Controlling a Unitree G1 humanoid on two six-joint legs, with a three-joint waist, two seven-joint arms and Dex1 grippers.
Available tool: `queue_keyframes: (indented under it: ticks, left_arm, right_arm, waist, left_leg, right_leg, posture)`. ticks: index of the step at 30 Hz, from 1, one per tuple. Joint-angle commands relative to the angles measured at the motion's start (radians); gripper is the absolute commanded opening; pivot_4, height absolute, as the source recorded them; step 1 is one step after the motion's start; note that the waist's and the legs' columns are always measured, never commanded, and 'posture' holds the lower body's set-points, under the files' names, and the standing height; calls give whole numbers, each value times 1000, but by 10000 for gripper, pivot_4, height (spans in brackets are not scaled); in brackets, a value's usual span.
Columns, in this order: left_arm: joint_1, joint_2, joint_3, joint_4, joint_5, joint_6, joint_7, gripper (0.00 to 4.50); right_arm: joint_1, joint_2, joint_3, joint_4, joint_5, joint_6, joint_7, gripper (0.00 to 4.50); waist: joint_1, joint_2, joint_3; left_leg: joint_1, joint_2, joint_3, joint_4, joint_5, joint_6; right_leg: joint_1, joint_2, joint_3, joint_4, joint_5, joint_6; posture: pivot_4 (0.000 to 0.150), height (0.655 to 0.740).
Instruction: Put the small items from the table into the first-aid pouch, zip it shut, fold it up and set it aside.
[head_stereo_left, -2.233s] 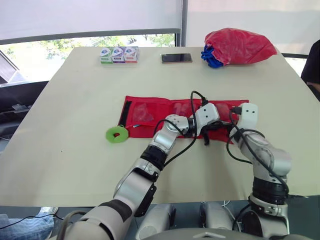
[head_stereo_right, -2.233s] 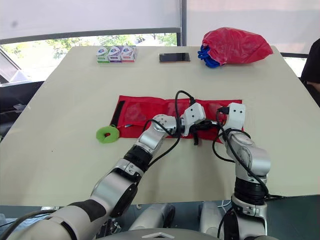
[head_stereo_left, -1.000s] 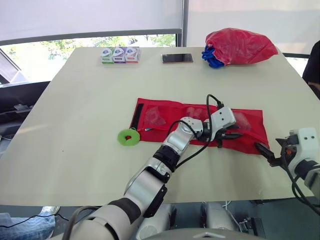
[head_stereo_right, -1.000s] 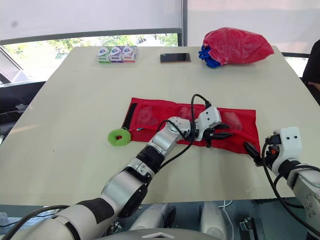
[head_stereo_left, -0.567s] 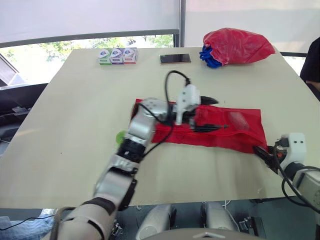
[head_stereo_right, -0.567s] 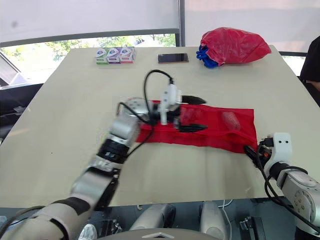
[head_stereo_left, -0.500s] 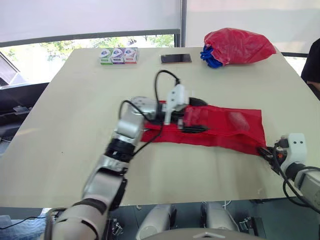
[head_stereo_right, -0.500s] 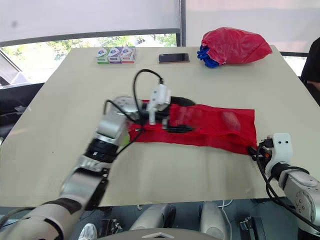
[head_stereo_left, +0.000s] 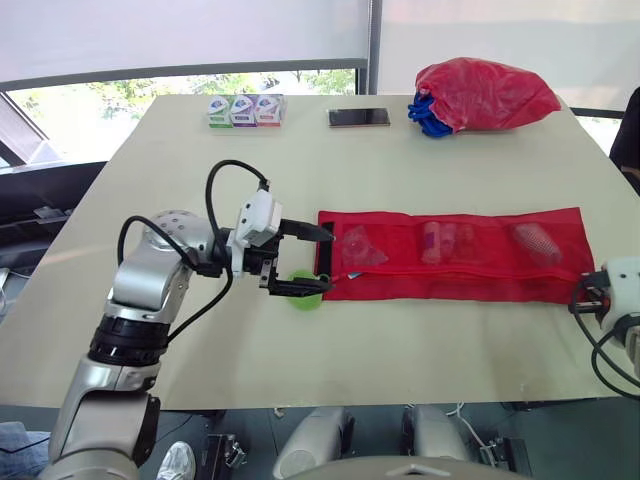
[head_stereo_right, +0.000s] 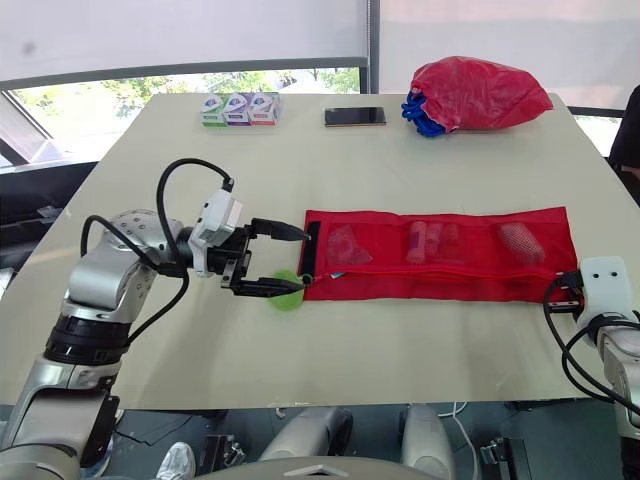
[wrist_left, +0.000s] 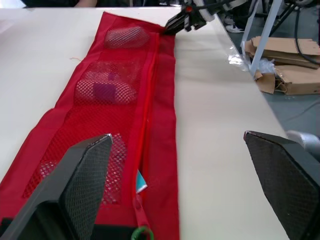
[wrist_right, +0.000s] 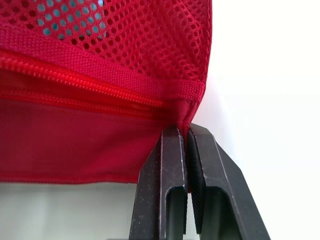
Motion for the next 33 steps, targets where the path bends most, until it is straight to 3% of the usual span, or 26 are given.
queue_keyframes:
  ticks: [1,5,7,8,10,11,18,25,28,33]
  left_arm:
    - [16,20,47,-67,-37,23,46,45000]
    - [46,29,72,-81,-31,40,113,45000]
    - [69,27,87,-67,-12,49,173,45000]
    - [78,21,97,-58,-7,57,208,45000]
    - [93,6,119,-37,-27,89,257,45000]
    - [102,9,120,-28,-28,98,267,45000]
    - [90,-21,141,101,-43,170,353,45000]
    - [36,-74,117,222,-86,371,421,45000]
    - [-17,-108,95,286,-49,422,503,45000]
    - [-66,-160,120,317,-103,542,534,45000]
  right_arm:
    - [4,-31,-27,-38,-2,-41,49,3386]
    - [44,-40,-66,-116,40,-63,131,19947]
    - [93,-69,-110,-161,57,-99,202,32155]
    - [124,-91,-138,-185,71,-106,247,32155]
    - [194,-141,-208,-221,108,-130,361,42639]
    - [227,-162,-247,-238,139,-136,424,44697]
    - [272,-187,-412,-382,411,-163,681,44697]
    - [103,-182,-307,-518,656,-119,588,44697]
    - [27,-190,-230,-529,696,-104,538,44697]
    - [-31,-198,-158,-530,716,-107,500,44697]
  waist:
    - [-4,0,0]
    - [-12,1,1]
    - [-13,2,1]
    - [-12,3,2]
    - [-10,4,3]
    - [-9,4,3]
    - [-12,2,4]
    - [-8,-2,6]
    - [-5,-3,6]
    - [-6,-5,7]
  left_leg:
    - [0,0,0,0,0,0]
    - [0,1,0,-1,0,0]
    - [0,1,0,-2,0,0]
    - [0,1,0,-2,0,0]
    - [0,1,1,-2,0,0]
    - [0,1,1,-2,0,0]
    - [2,2,0,-2,0,0]
    - [1,2,-1,-2,-1,1]
    - [1,2,-1,-2,0,0]
    - [0,1,-2,-1,-1,0]
  right_leg:
    - [0,0,0,0,0,0]
    - [0,0,0,0,0,0]
    - [0,0,1,0,0,0]
    - [0,0,1,0,0,0]
    - [0,0,1,-1,0,0]
    - [0,0,0,-2,0,0]
    - [2,1,0,-2,0,0]
    - [2,-1,-2,-4,0,0]
    - [2,-1,-3,-4,0,0]
    - [2,-2,-3,-4,0,0]
  posture:
    - [1500,7400]
    - [1500,7400]
    - [1500,7400]
    - [1500,7400]
    - [1500,7400]
    - [1500,7400]
    - [1500,7400]
    - [1500,7400]
    - [1500,7400]
    - [1500,7400]
